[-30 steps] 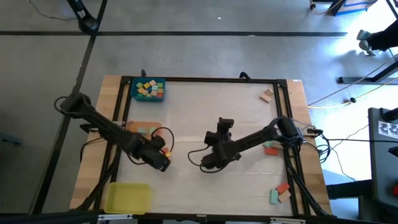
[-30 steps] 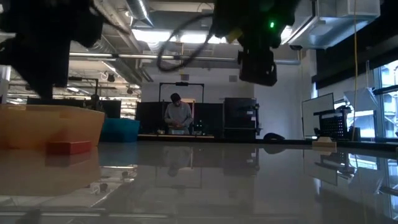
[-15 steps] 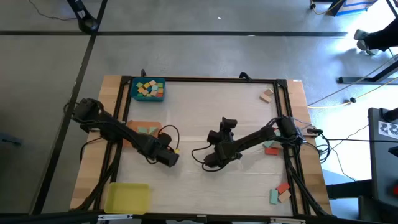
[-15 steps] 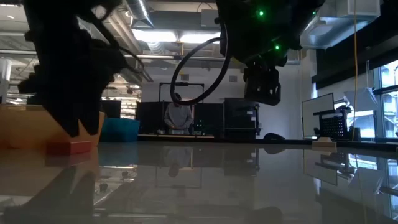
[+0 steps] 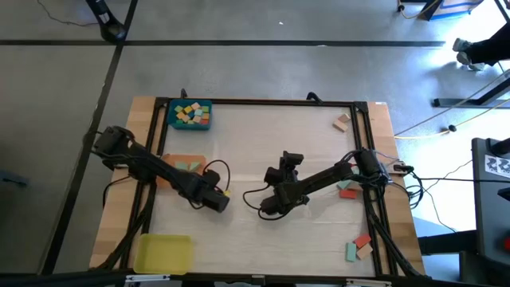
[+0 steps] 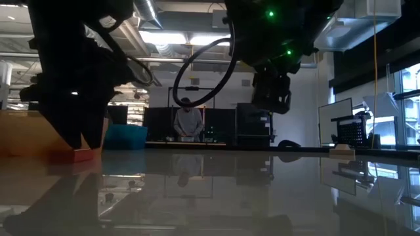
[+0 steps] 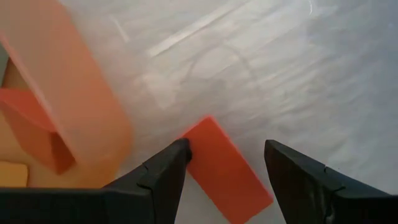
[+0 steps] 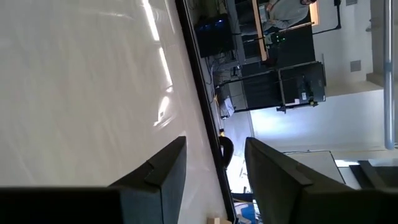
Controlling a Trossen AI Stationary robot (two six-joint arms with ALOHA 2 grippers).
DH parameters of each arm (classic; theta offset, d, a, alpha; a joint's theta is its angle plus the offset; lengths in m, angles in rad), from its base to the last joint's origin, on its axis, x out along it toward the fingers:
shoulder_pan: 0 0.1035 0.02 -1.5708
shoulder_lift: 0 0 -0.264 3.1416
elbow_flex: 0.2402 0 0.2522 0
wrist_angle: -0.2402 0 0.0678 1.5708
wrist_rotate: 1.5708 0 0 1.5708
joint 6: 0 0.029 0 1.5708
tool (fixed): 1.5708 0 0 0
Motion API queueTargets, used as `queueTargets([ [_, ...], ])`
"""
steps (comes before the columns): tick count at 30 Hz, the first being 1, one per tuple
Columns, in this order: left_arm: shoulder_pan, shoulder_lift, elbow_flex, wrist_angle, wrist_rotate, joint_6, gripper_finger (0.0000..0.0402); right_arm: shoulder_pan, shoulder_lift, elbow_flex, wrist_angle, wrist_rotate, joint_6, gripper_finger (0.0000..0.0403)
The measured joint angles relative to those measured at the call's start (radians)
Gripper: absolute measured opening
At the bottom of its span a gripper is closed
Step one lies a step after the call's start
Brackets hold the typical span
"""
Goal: Sort blocks by size
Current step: Put the red rectangular block into the yellow bin
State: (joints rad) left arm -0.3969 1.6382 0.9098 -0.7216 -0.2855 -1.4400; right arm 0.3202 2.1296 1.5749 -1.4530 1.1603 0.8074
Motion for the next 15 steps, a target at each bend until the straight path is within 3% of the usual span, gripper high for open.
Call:
queueTargets([
  [7,-0.029,-0.069,-0.001,-0.073,0.000,-0.068,0.0205,0.000,0.001,0.000,0.013,0.000,-0.001,0.0163],
  [15,-0.049,-0.034,-0.005,-0.051,-0.006,-0.124,0.0205,0.000,0.001,0.000,0.023,-0.003,-0.001,0.0163],
])
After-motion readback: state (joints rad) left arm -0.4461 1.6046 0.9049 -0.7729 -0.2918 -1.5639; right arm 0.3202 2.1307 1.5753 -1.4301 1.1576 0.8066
